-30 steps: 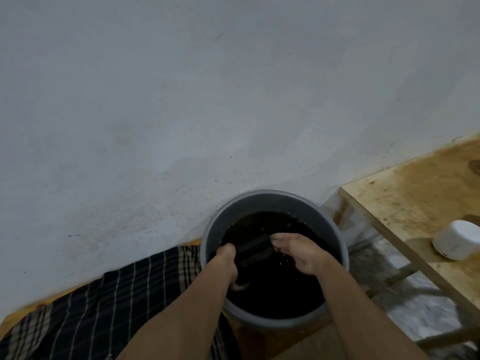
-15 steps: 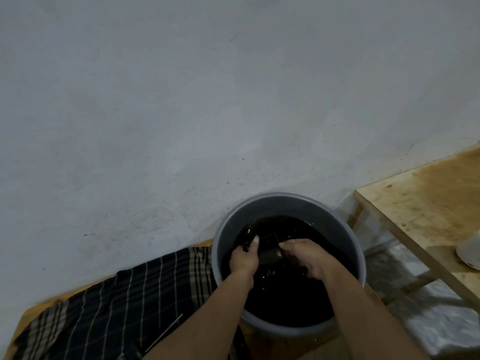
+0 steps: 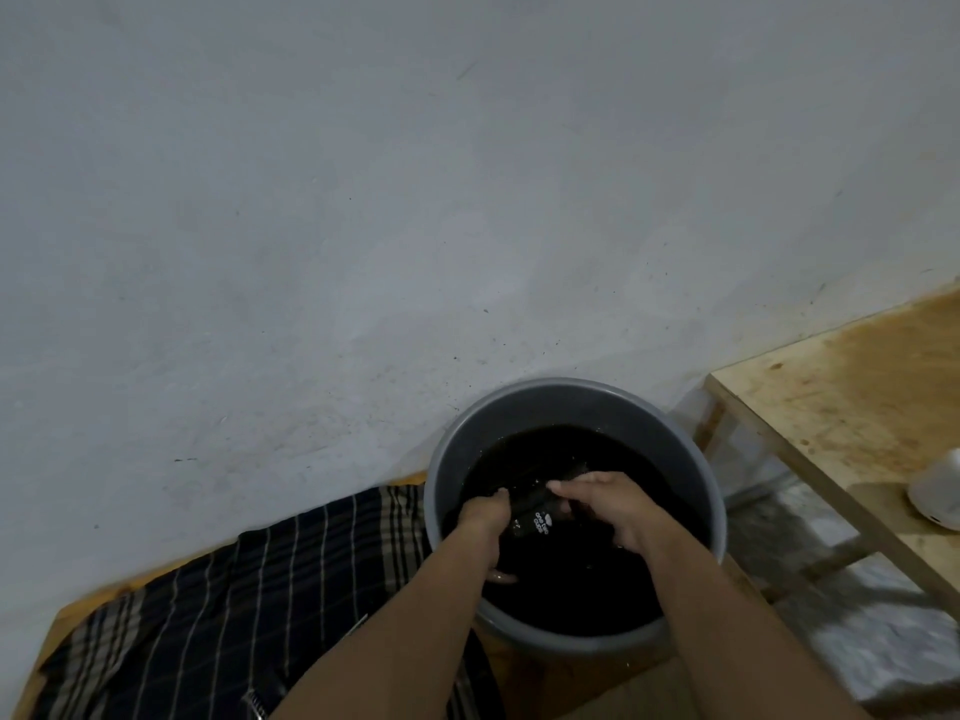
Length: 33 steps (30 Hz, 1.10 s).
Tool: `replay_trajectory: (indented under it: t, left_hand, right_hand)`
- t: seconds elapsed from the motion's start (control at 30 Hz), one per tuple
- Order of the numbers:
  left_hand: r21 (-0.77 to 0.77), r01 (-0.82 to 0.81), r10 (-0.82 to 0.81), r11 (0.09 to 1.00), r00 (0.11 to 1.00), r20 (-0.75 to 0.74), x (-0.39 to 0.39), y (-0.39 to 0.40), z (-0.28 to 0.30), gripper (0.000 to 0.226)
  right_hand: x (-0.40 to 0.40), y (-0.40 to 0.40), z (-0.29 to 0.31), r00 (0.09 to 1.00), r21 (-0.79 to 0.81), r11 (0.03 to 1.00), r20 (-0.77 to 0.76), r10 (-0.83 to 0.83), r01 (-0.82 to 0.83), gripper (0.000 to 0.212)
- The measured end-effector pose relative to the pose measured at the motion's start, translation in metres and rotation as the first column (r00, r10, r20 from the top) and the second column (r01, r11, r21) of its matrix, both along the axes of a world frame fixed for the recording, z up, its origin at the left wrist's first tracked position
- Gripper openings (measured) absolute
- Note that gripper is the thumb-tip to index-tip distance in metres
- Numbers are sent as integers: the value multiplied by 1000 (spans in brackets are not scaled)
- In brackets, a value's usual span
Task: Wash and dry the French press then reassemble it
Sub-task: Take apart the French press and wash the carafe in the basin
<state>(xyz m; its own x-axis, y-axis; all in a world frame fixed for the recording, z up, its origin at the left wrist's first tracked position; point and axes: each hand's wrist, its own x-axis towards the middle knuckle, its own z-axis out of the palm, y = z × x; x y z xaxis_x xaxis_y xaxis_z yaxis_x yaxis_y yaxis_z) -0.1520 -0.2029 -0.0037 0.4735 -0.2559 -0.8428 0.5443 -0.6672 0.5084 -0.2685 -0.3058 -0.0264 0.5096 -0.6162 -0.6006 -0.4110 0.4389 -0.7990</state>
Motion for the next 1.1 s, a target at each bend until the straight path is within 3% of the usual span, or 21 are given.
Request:
replay_trajectory:
  t: [0.13,0.27,0.33,0.43,0.63,0.77,0.83,0.9,0.97,1.03,1.1]
  left_hand:
    - [-73,73,-76,995,996,-42,-4,2,7,49]
    - [-154,134,-90,979,960,265,-6,-5,13,71]
    - [-105,247,-169,963,862,478,-2,-8,19,83]
    - [66,388,-319,919,637,702,3,-12,32,80]
    - [175,450,-370,875,390,843,3,-14,48,65]
    - [234,501,-358,833,166,919,0,-8,51,57]
    - [202,524,-305,827,118,945,-1,-5,51,52]
    - [127,553,-243,824,140,960,0,-4,48,49]
    - [50,562,-248,826,282,927,4,-5,38,48]
    - [-70,461,-252,885,599,760,9,-9,27,48]
    - [-183,226,-138,957,908,396,7,-8,23,47]
  right_hand:
    - [7,1,-7,972,-10,982,-139,-187,188,30]
    - [6,3,2,978,178,962,-64,-198,207,33]
    - [7,4,4,974,217,951,-13,-224,222,34]
    - [11,9,8,959,263,933,77,-274,245,35]
    - [17,12,11,946,233,939,146,-291,253,39]
    - [16,13,9,959,143,960,113,-259,243,44]
    - [13,13,10,969,141,967,99,-226,211,42]
    - [10,14,10,972,160,967,98,-214,197,39]
    - [9,14,10,963,131,961,86,-254,242,35]
    - [7,13,11,954,71,961,119,-276,269,23]
    - [5,9,6,962,34,974,150,-228,225,10]
